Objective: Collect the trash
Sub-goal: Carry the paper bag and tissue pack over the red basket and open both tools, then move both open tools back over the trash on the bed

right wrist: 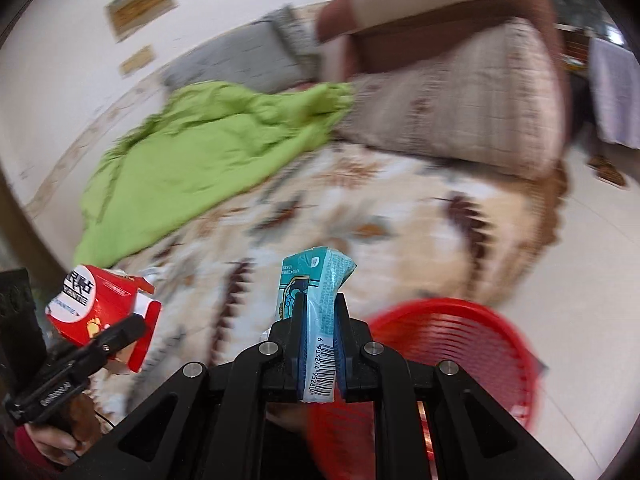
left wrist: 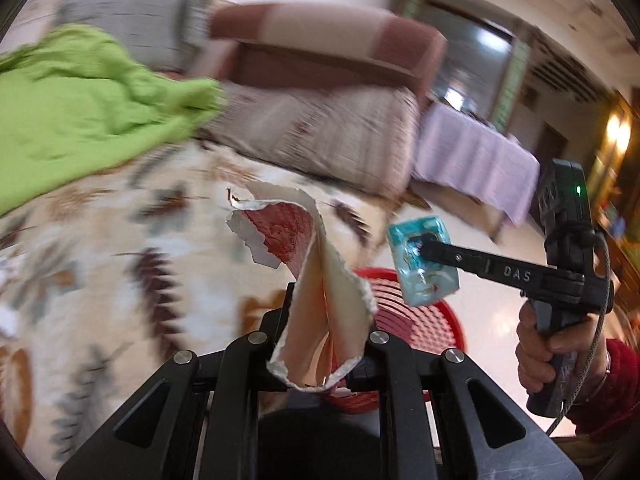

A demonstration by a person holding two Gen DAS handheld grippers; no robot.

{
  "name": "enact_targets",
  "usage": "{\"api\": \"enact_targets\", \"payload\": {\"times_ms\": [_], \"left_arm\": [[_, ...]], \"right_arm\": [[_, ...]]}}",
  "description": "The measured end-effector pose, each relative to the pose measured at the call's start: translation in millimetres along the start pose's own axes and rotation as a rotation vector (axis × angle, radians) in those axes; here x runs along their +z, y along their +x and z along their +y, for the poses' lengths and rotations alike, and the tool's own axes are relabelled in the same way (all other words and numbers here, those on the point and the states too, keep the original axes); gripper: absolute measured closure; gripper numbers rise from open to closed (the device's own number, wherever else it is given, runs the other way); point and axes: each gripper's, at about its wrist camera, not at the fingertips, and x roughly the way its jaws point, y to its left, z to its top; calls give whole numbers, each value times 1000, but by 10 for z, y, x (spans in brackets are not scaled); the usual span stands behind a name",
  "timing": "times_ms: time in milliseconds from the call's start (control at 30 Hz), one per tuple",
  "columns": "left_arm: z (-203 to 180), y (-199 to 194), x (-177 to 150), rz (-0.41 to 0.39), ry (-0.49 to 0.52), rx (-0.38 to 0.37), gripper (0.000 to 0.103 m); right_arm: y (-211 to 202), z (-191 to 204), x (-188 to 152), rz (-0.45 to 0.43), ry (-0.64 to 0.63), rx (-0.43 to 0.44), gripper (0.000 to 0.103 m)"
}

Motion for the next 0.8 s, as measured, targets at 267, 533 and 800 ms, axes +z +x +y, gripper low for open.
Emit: {"api": "enact_targets", "payload": {"times_ms": [267,533,800], "left_arm": [[-500,833,-12,219,50,-80,52],[-143,455,-26,119,-62,-10,39],[442,-186,-165,33,-152,167,29]], "right_arm": [[-174,-600,-72,24,65,-151,80],[-120,-656,-49,27,92,-140,61],[232,-21,-27,80,24,8,51]]}}
